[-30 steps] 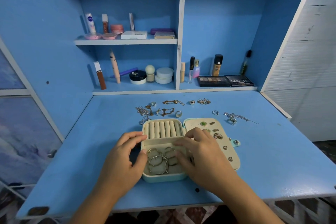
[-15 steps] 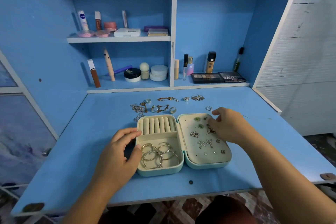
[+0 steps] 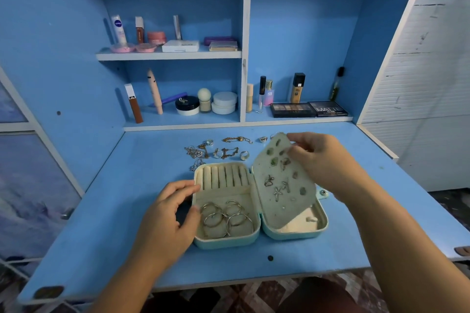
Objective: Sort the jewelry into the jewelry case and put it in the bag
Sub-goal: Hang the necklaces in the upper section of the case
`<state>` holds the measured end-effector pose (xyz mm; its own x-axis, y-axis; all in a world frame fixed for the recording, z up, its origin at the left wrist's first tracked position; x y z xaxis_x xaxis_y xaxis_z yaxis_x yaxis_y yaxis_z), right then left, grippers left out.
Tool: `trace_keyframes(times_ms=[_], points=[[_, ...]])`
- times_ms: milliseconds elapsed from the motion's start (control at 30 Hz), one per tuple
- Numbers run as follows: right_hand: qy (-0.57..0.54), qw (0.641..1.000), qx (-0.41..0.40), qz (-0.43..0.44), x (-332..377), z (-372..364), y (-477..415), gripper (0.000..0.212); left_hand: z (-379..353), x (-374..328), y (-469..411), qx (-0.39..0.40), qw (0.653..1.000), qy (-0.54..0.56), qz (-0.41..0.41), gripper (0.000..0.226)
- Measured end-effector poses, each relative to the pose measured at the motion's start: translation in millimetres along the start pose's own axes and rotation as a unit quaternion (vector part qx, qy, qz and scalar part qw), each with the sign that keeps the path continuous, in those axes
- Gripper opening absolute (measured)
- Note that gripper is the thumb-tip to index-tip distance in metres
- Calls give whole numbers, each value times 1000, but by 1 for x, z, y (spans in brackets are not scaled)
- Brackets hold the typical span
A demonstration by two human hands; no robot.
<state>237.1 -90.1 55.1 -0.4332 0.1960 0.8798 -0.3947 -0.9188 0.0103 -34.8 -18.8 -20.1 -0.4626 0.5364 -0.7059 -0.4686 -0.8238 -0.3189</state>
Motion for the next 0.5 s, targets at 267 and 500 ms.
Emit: trace_keyframes(times_ms=[267, 500], points=[[82, 978, 133, 141, 24, -89, 41, 31, 1, 2, -2, -6, 999, -22, -26, 45], [278, 922, 72, 262, 0, -111, 70, 42, 6, 5, -3, -29, 997, 71, 11, 30]])
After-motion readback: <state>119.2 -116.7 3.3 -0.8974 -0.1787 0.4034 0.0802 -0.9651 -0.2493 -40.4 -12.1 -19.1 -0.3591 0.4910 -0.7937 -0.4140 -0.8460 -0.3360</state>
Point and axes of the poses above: each hand's wrist, its own y-axis away from the middle knuckle, its own z-axis out of the back of the hand, x = y × z, the point moved 9 cm from there along -y, towards the middle knuckle, and after that the axes turned 7 degrees about x, right-handed, at the moved point
